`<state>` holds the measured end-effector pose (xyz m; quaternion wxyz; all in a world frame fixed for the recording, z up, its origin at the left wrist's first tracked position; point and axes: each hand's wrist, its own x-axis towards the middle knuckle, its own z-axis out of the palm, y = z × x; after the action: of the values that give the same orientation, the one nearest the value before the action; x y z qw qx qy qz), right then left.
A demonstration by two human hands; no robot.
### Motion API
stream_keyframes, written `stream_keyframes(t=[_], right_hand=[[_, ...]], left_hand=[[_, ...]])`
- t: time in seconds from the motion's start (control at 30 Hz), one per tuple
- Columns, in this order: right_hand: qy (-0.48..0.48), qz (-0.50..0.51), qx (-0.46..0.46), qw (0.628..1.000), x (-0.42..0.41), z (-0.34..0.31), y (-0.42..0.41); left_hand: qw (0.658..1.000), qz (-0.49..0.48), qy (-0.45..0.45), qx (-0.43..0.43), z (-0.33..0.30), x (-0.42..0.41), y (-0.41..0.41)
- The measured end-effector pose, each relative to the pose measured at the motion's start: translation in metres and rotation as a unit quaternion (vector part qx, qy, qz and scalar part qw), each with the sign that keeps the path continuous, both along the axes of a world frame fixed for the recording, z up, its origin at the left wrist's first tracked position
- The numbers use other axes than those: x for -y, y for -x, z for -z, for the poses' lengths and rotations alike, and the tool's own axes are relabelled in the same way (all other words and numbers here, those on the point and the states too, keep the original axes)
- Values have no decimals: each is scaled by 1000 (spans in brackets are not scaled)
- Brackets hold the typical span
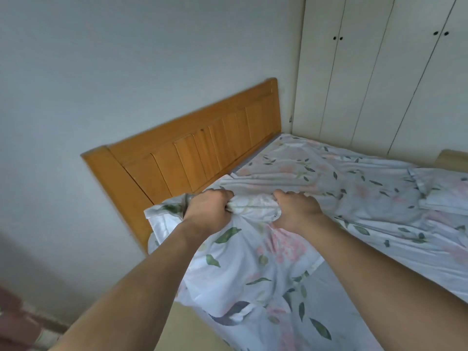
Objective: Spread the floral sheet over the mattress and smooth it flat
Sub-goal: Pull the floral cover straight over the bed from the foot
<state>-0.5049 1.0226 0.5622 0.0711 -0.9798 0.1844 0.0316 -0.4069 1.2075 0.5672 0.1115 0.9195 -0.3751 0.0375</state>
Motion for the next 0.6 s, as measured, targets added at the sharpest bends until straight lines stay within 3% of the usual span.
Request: stream_keyframes(t=[0.37, 0.6], right_hand=[[-88, -29, 35, 995, -15, 12, -228], [22, 52, 91, 994, -16, 1, -345]], left_hand=[[995, -32, -92, 11, -17, -38, -228], [998, 43, -44, 28, -15, -11, -379]])
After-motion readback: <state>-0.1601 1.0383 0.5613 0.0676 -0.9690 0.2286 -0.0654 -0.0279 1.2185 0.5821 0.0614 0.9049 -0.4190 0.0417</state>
